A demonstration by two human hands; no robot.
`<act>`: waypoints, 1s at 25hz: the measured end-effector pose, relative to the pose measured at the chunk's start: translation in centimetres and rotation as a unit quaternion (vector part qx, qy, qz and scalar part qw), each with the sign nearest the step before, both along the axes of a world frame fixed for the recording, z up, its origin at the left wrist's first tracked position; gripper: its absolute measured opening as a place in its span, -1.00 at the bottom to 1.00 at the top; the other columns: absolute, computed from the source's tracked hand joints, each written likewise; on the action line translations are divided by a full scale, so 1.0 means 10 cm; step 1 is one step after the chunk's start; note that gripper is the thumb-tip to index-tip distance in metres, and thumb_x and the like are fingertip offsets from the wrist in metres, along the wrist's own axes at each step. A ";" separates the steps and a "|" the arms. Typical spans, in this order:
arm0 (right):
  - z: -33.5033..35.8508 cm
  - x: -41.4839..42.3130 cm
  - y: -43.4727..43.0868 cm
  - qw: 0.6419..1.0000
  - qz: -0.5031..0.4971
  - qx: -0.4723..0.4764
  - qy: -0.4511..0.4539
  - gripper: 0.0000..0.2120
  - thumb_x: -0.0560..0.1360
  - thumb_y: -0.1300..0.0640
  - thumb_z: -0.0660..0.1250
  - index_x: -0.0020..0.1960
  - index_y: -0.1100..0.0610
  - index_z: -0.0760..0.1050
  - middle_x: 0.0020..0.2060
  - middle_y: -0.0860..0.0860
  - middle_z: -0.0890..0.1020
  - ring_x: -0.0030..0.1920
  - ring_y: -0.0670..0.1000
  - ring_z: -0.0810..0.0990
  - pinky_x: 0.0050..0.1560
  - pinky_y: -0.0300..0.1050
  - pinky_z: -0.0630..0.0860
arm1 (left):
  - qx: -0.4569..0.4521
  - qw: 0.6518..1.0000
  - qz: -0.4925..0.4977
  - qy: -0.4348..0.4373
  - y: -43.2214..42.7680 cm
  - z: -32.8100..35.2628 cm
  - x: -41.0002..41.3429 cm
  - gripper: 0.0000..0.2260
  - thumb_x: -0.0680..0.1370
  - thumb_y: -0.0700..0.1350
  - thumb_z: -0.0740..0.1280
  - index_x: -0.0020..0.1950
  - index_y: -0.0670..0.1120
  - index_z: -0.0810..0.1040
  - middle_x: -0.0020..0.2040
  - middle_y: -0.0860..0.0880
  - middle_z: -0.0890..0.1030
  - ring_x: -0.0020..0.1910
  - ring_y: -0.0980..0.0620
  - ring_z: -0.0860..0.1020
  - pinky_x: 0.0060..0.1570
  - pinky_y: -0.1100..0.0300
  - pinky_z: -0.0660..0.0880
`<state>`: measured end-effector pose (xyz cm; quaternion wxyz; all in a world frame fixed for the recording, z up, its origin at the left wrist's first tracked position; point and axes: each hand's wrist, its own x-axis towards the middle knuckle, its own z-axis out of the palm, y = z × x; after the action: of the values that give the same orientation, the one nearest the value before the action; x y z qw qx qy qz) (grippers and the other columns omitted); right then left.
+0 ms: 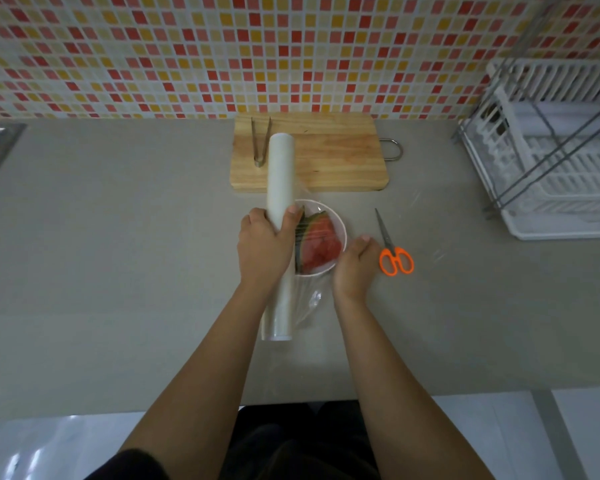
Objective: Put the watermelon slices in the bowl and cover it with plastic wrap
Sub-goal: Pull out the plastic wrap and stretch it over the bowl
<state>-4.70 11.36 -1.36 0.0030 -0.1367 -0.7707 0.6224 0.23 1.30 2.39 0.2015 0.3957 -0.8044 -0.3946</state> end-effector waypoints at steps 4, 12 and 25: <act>-0.10 0.12 0.01 0.995 0.008 -0.043 -0.086 -0.63 0.60 -0.05 0.00 -0.25 0.10 0.40 -0.30 -0.03 0.52 -0.19 0.08 0.49 -0.15 -0.11 0.34 | 0.005 1.000 -0.006 0.013 -0.01 0.00 0.00 -0.55 0.52 0.20 0.24 0.06 -0.21 0.46 -0.07 -0.06 0.46 -0.14 -0.01 0.42 -0.15 0.15 0.30; -0.17 -0.17 -0.10 0.994 0.094 -0.016 -0.056 -0.60 0.62 0.05 -0.05 0.15 0.25 0.46 0.11 0.17 0.57 0.10 0.06 0.51 -0.04 -0.24 0.34 | 0.000 1.000 -0.017 -0.006 -0.07 0.02 0.02 -0.55 0.54 0.18 0.22 0.06 -0.22 0.48 -0.06 -0.11 0.50 -0.13 -0.05 0.45 -0.16 0.13 0.32; -0.21 -0.22 -0.08 0.995 0.090 0.043 -0.031 -0.57 0.62 0.06 -0.04 0.03 0.34 0.50 0.01 0.29 0.59 0.07 0.21 0.54 -0.13 -0.20 0.28 | 0.217 0.976 0.004 0.002 -0.33 -0.01 0.20 -0.50 0.41 0.30 0.31 0.05 -0.06 0.29 -0.09 0.01 0.51 -0.16 0.08 0.53 -0.33 0.18 0.41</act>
<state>-6.89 10.56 -3.41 -0.0707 -0.0858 -0.8057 0.5817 2.19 -1.96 2.30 0.1140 0.4324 -0.6974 -0.5600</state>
